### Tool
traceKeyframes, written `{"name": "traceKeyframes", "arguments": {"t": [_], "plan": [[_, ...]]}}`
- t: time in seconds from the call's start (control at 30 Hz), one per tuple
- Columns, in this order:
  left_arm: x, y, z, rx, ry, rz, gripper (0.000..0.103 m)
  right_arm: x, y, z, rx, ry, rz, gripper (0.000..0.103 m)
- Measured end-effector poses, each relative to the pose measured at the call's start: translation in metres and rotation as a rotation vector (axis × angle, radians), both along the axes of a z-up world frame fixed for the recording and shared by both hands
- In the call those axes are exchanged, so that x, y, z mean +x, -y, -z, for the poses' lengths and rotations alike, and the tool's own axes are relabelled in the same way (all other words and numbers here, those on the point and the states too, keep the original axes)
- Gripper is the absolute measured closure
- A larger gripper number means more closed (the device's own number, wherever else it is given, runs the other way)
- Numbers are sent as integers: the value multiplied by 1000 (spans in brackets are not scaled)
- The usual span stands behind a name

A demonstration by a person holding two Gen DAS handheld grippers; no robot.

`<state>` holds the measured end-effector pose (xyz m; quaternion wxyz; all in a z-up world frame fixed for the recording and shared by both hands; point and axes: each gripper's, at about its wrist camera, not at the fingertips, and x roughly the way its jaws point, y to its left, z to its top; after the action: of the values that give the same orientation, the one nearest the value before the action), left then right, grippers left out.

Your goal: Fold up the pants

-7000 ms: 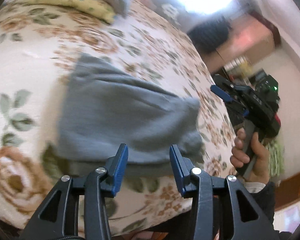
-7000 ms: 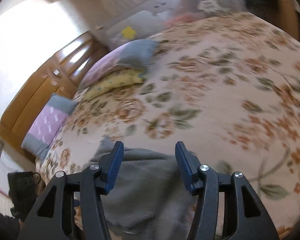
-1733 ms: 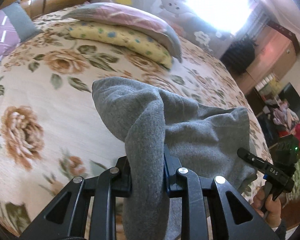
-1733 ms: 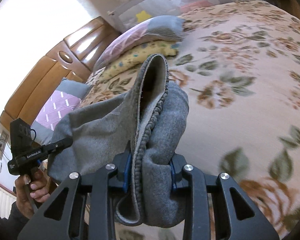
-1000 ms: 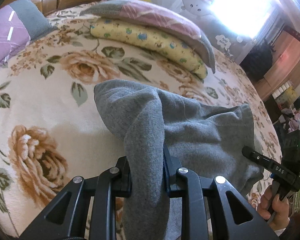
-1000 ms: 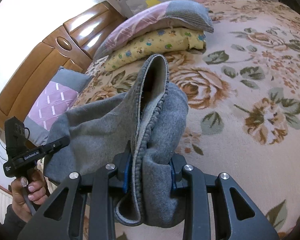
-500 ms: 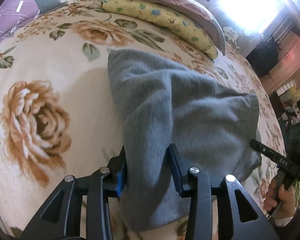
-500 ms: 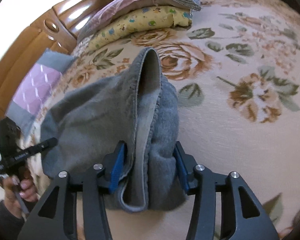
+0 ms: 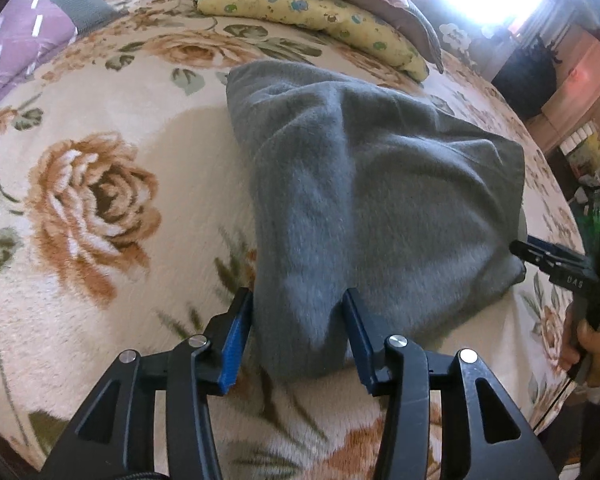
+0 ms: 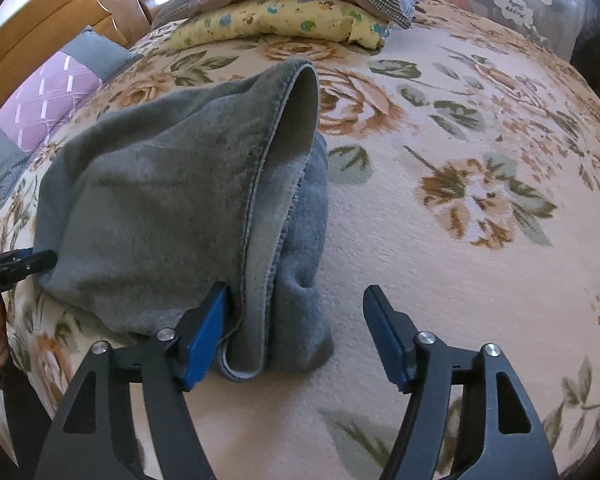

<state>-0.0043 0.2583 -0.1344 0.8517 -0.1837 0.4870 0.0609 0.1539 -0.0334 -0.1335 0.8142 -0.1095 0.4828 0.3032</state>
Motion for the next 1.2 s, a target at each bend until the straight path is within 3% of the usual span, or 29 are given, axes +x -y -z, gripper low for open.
{"name": "traceKeyframes", "arguments": {"t": [0.17, 0.3, 0.5, 0.7, 0.77, 0.97, 1.2], "plan": [[-16, 7, -19, 34, 23, -12, 53, -9, 6, -18, -71, 70, 37, 34], [-24, 13, -34, 60, 48, -23, 47, -23, 14, -48, 47, 100, 9, 34], [-27, 24, -49, 107, 67, -21, 46, -44, -9, -80, 111, 153, -91, 33], [-30, 36, -64, 162, 87, -4, 44, -54, -29, -88, 118, 161, -149, 31], [-31, 38, -69, 183, 95, -5, 41, -57, -33, -89, 120, 161, -165, 24], [-34, 40, -78, 216, 112, -13, 28, -65, -44, -95, 145, 157, -228, 15], [-37, 37, -84, 255, 120, -33, 24, -66, -55, -95, 152, 137, -292, 13]]}}
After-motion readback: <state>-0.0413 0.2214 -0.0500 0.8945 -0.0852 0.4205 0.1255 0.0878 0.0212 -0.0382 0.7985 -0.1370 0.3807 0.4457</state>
